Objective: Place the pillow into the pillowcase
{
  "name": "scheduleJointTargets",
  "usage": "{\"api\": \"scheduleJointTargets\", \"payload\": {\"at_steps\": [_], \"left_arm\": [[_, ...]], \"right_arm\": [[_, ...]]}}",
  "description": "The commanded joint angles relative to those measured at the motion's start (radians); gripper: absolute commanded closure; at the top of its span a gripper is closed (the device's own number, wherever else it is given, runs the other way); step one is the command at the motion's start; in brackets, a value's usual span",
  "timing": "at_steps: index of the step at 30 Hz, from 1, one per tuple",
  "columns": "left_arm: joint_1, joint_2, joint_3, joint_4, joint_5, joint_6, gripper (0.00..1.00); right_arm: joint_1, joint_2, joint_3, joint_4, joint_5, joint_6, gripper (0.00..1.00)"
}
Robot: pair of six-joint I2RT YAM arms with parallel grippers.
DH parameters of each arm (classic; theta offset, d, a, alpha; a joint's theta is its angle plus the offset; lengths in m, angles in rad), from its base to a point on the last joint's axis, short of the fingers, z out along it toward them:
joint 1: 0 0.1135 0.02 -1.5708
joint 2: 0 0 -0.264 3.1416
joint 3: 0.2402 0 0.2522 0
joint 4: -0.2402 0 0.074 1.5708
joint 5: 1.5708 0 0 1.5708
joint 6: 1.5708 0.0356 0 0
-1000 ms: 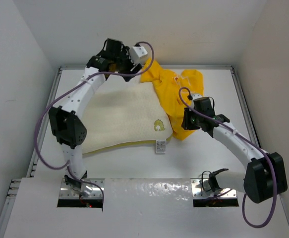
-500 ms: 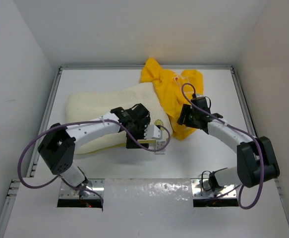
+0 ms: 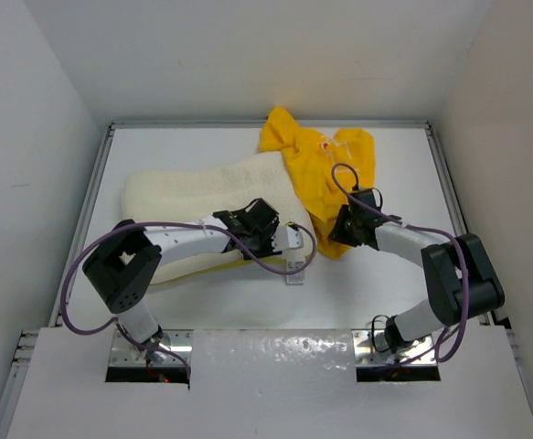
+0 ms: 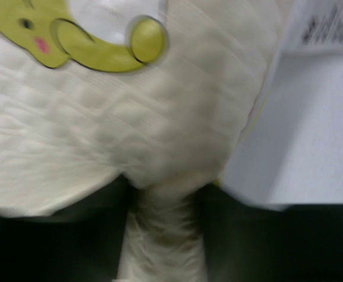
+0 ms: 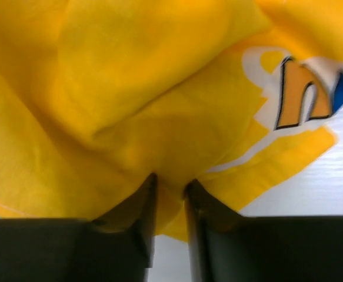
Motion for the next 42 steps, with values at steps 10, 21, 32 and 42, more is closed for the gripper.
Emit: {"api": "scheduleJointTargets", "payload": {"at_steps": [10, 21, 32, 42], "left_arm": [[0.011, 0.032, 0.117, 0.019, -0.031, -0.204, 1.0], [0.02, 0.079, 0.274, 0.038, -0.118, -0.253, 1.0], [0.17, 0.108, 0.379, 0.074, -0.007, -0.42, 1.0], [0.126, 0.13, 0.419, 0.045, 0.167, -0.422, 1.0]], "right_arm": [[-0.005, -0.154, 0.069, -0.078, -0.166, -0.063, 1.0], [0.006, -0.314, 0.178, -0.355, -0.253, -0.172, 1.0], [0.009, -0.335, 0.201, -0.531, -0.371, -0.169, 1.0], [0.119, -0.245, 0.291, -0.36, -0.391, -0.1, 1.0]]}}
